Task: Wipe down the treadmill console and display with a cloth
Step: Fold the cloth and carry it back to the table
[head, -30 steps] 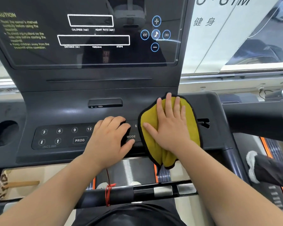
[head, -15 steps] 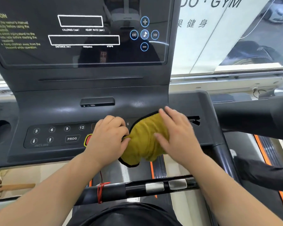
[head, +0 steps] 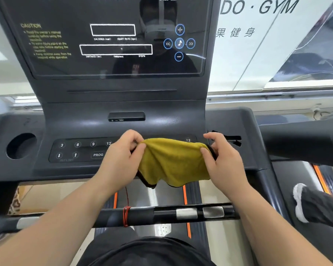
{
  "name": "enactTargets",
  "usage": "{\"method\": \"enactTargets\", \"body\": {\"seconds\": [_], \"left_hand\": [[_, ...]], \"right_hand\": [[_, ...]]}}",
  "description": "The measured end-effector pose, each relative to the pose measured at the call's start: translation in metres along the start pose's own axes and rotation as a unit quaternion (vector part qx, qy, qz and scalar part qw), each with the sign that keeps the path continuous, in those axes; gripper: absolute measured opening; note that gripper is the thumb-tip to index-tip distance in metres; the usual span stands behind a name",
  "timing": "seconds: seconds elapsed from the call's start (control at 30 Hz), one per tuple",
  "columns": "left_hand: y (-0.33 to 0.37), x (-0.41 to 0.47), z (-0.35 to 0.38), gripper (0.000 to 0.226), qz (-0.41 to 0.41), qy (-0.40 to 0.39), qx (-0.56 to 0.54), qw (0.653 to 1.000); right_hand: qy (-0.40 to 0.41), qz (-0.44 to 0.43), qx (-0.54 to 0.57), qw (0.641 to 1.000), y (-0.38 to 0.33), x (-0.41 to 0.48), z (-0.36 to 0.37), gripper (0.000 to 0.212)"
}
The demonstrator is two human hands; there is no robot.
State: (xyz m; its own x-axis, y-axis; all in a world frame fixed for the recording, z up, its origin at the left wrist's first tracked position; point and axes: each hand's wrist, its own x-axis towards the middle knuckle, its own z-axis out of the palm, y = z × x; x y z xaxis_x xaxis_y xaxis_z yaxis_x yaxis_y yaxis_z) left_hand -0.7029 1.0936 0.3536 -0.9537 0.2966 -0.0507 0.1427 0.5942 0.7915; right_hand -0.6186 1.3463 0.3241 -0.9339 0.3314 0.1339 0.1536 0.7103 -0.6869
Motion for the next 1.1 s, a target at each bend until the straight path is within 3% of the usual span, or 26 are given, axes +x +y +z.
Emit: {"method": "enactTargets", "body": {"seconds": [0.1,0.17,0.27,0.4,0.63,0.83,0.93,1.03,1.1], "left_hand": [[0.006,0.005,-0.017,0.013,-0.088,0.013,-0.086,0.992],[0.007,0.009,-0.027,0.009,-0.123,-0.007,-0.088,0.988],[0.004,0.009,-0.045,0.040,-0.168,-0.077,-0.100,0.978],[-0.005,-0.003,-0.058,0.068,-0.108,-0.175,-0.063,0.977],[-0.043,-0.015,-0.086,0.051,-0.084,-0.190,-0.002,0.978],[-0.076,-0.017,-0.106,0.034,-0.113,-0.069,-0.149,0.980],[-0.074,-0.022,-0.099,0.026,-0.119,-0.052,-0.224,0.966],[-0.066,-0.030,-0.083,0.022,-0.103,-0.102,-0.241,0.960],[-0.056,-0.037,-0.076,0.017,-0.080,-0.201,-0.251,0.944]], "right_hand": [[0.004,0.012,0.062,0.998,-0.014,0.005,-0.012,0.017],[0.010,0.024,0.081,0.996,-0.023,0.008,-0.019,0.013],[0.006,0.071,0.108,0.992,-0.038,0.007,-0.025,0.010],[0.029,0.105,0.132,0.985,-0.054,0.002,-0.023,0.009],[0.055,0.166,0.252,0.952,-0.095,-0.039,0.000,0.020],[0.102,0.187,0.267,0.940,-0.126,-0.086,0.014,0.021],[0.126,0.201,0.271,0.933,-0.139,-0.116,0.017,0.017],[0.171,0.207,0.272,0.924,-0.142,-0.145,0.015,0.014],[0.204,0.222,0.264,0.916,-0.138,-0.166,0.007,0.016]]}}
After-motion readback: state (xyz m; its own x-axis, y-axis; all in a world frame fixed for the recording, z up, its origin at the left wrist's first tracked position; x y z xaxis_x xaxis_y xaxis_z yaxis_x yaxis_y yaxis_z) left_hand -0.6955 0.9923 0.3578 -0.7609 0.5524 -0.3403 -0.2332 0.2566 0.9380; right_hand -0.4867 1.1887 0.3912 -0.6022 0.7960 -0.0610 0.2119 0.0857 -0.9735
